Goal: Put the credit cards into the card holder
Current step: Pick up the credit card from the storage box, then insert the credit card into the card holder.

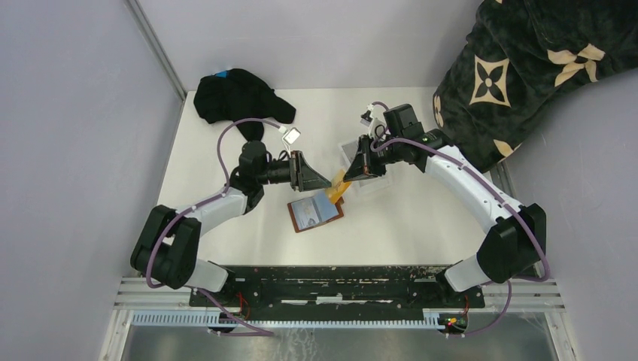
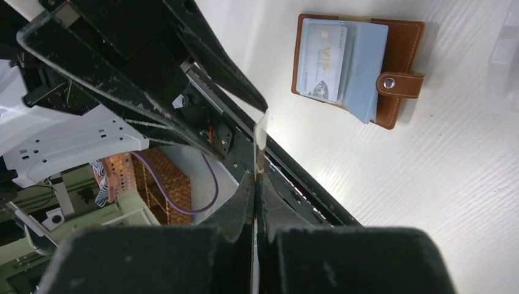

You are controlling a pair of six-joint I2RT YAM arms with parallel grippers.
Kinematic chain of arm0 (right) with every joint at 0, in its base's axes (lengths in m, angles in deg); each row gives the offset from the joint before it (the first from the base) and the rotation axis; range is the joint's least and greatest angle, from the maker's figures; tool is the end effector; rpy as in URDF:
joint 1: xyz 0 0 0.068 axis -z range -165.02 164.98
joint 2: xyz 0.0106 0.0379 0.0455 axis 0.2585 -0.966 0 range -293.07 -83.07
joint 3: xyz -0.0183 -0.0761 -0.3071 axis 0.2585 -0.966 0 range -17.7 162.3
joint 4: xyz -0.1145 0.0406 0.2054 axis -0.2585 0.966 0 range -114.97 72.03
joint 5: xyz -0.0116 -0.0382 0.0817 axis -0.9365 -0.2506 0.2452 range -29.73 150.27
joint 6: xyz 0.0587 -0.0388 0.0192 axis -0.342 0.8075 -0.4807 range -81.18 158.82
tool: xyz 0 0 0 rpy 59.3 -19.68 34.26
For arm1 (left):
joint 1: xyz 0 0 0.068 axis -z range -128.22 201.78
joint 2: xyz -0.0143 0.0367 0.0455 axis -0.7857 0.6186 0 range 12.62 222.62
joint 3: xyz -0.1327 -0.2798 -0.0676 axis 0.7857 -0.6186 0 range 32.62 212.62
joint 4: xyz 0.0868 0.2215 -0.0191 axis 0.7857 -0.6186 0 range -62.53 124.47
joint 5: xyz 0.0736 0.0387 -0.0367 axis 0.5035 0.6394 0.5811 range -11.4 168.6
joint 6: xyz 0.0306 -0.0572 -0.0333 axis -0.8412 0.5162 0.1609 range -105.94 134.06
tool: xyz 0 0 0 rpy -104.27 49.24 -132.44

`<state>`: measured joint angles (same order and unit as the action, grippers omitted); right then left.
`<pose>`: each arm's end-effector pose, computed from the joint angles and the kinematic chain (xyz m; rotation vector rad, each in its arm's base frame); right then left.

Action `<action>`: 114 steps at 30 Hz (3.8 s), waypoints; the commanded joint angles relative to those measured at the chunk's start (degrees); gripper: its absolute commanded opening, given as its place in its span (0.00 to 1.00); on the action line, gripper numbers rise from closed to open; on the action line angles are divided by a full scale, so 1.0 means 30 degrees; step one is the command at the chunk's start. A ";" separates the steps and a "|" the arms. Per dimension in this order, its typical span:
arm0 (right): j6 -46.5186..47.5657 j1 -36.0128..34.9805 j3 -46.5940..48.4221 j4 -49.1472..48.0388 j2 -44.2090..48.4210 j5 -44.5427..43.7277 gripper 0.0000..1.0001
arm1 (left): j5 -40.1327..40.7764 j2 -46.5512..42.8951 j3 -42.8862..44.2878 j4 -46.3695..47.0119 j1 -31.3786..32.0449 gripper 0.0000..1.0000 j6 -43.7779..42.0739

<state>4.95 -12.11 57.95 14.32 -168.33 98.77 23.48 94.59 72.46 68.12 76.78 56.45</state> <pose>0.2514 0.1710 0.3525 -0.1839 2.5853 1.2621 0.2400 -0.1667 0.3003 0.5265 1.8955 -1.6368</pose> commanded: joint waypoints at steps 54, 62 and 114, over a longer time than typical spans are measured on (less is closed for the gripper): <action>0.2578 0.0480 0.3352 0.0926 -0.5440 0.0992 0.43 | 0.7448 -0.2037 -0.7885 0.4139 -0.1774 0.03 0.4290; 0.3505 -0.0852 0.2865 0.0240 -0.5847 -0.3762 0.38 | 1.3254 -0.4831 -1.0111 0.1799 -0.0458 0.03 0.4593; 0.4771 -0.3851 0.4648 0.2019 -0.7651 -1.2834 0.01 | 1.8781 0.0540 -0.9215 0.6259 0.2674 0.03 0.6827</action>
<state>18.46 -23.06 68.05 20.20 -196.13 62.95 78.19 95.18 43.39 83.09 84.40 75.12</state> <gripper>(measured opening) 0.015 0.029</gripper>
